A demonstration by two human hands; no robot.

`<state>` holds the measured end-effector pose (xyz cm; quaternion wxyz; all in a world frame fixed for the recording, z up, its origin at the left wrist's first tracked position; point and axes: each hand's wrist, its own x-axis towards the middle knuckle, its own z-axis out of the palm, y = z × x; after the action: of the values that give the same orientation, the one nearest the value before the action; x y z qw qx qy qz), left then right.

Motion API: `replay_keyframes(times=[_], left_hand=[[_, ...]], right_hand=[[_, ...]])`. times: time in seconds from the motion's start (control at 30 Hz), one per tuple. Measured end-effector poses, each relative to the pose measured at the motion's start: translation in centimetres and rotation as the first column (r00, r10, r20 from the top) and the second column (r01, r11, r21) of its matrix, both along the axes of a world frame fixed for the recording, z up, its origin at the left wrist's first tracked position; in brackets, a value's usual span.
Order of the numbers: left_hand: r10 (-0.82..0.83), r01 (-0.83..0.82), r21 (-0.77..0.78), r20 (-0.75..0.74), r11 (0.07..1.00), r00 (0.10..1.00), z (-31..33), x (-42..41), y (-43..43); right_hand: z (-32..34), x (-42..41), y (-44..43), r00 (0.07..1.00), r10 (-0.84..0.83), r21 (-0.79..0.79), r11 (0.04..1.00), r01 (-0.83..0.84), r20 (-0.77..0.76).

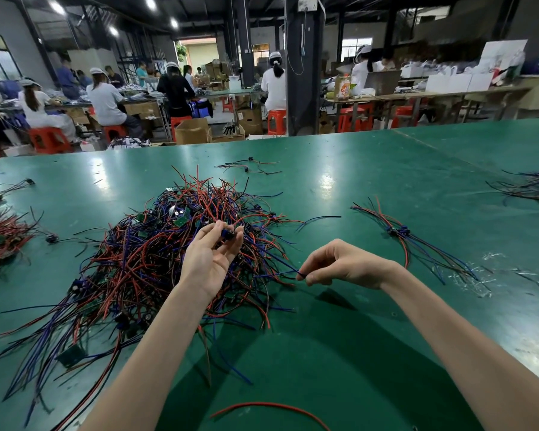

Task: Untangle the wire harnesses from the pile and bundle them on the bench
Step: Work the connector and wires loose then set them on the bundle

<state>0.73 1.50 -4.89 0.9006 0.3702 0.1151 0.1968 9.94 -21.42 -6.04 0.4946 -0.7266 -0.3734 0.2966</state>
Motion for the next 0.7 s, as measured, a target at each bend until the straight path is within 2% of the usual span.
replay_keyframes(times=[0.2, 0.27, 0.3, 0.33, 0.37, 0.4, 0.43, 0.47, 0.53, 0.63, 0.7], left_hand=[[0.0, -0.001, -0.008, -0.018, 1.0, 1.0, -0.1, 0.1, 0.0], [0.001, -0.001, -0.02, -0.016, 1.0, 1.0, -0.1, 0.1, -0.1], [-0.002, 0.002, -0.028, -0.012, 1.0, 1.0, 0.0, 0.0, -0.2], [-0.009, 0.009, -0.038, -0.007, 0.999, 1.0, 0.1, 0.0, -0.3], [-0.024, 0.023, -0.048, -0.004, 0.999, 1.0, 0.1, -0.1, -0.6], [-0.046, 0.045, -0.054, -0.001, 0.998, 0.999, 0.2, -0.1, -1.0], [-0.072, 0.072, -0.056, 0.0, 0.996, 0.997, 0.2, -0.1, -1.5], [-0.101, 0.1, -0.055, -0.005, 0.993, 0.995, 0.2, -0.1, -2.2], [-0.156, 0.154, -0.052, -0.03, 0.987, 0.987, 0.0, -0.1, -3.5], [-0.189, 0.188, -0.022, -0.063, 0.982, 0.98, -0.4, -0.2, -4.5], [-0.19, 0.192, 0.021, -0.084, 0.981, 0.978, -0.6, -0.1, -4.5]], right_hand=[[0.0, -0.3, 0.2, 0.996, -0.063, -0.06, 0.996, 0.066, 0.061], [0.5, -0.5, 0.1, 0.991, -0.081, -0.094, 0.991, 0.091, 0.109], [0.9, -0.6, 0.1, 0.979, -0.086, -0.157, 0.981, 0.115, 0.184], [1.2, -0.6, 0.2, 0.94, -0.092, -0.25, 0.951, 0.18, 0.328], [1.3, -0.6, 0.3, 0.858, -0.095, -0.316, 0.905, 0.286, 0.505], [1.6, -1.0, 0.7, 0.751, -0.115, -0.294, 0.873, 0.388, 0.65], [1.9, -1.6, 1.3, 0.663, -0.169, -0.192, 0.88, 0.435, 0.729], [2.1, -2.2, 2.0, 0.631, -0.249, -0.056, 0.905, 0.422, 0.734], [2.1, -3.4, 3.3, 0.7, -0.37, 0.173, 0.925, 0.338, 0.611], [1.4, -4.6, 4.3, 0.779, -0.445, 0.294, 0.892, 0.343, 0.441], [1.1, -4.5, 4.2, 0.803, -0.481, 0.3, 0.871, 0.39, 0.352]])
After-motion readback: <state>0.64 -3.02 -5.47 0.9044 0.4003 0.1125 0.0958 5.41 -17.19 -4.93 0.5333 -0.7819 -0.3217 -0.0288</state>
